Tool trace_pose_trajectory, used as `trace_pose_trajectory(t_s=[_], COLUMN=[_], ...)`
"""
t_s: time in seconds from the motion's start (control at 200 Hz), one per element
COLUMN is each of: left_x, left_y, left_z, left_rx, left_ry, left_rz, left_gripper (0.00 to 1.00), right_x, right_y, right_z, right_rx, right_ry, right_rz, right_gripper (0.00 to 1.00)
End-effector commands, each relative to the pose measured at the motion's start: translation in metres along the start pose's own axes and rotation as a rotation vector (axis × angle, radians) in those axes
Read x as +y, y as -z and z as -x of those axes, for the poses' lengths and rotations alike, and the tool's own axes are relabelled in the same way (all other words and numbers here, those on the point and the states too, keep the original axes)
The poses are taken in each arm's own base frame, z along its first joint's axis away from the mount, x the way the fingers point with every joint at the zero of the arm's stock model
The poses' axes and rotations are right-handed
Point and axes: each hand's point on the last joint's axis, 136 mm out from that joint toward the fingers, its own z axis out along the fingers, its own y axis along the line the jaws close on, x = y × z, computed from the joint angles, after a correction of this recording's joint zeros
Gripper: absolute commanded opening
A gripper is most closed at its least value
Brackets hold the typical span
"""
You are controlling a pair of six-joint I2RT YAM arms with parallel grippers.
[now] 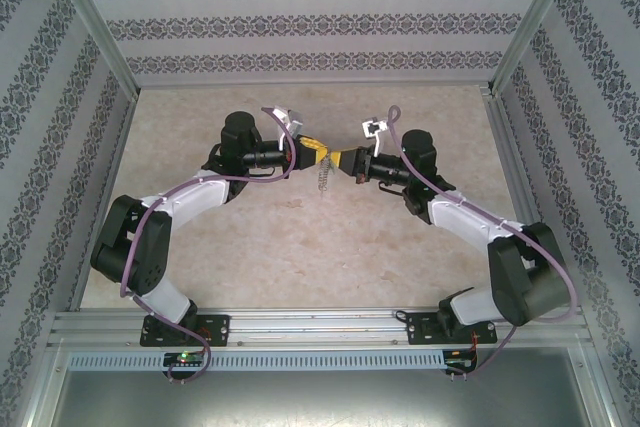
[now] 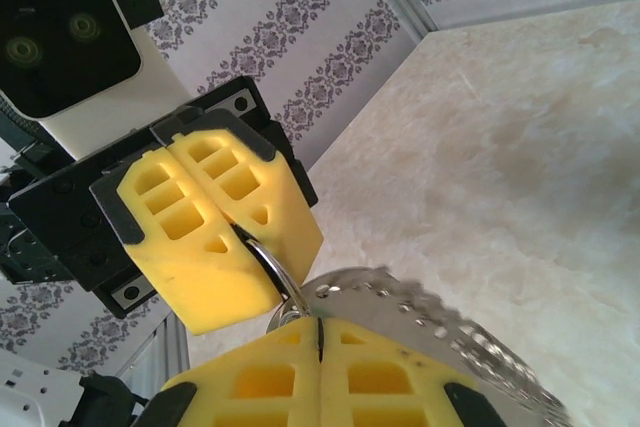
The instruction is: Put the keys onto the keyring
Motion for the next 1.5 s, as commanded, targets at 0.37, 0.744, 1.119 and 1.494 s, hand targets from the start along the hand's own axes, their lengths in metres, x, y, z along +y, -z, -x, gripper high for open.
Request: trace_pose_trajectory(t_s=[0.37, 0.744, 1.119, 1.494], left_x=[-0.016, -0.018, -0.016, -0.012], left_y=[0.005, 0.009, 0.009, 0.007], left_z=[0.032, 0.04, 0.04, 0.045], left_rx=[-0.09, -0.126, -0.135, -0.2], left_ry=[-0.11, -0.124, -0.11, -0.066], left_rz=[-0.014, 0.013, 0.013, -0.001], left_gripper=[0.0, 0.0, 0.0, 0.0], right_x=[0.01, -0.018, 0.008, 0.053], right_y=[-0.014, 0.02, 0.038, 0.019], right_z=[-0.004, 0.003, 0.036, 0.042], right_rx=[0.034, -0.022, -0.116, -0.103], right_ry=[0.009, -0.03, 0.054, 0.223], right_rz=[0.048, -0.049, -0.03, 0.138], right_gripper=[0.11, 0.43, 0.44, 0.43])
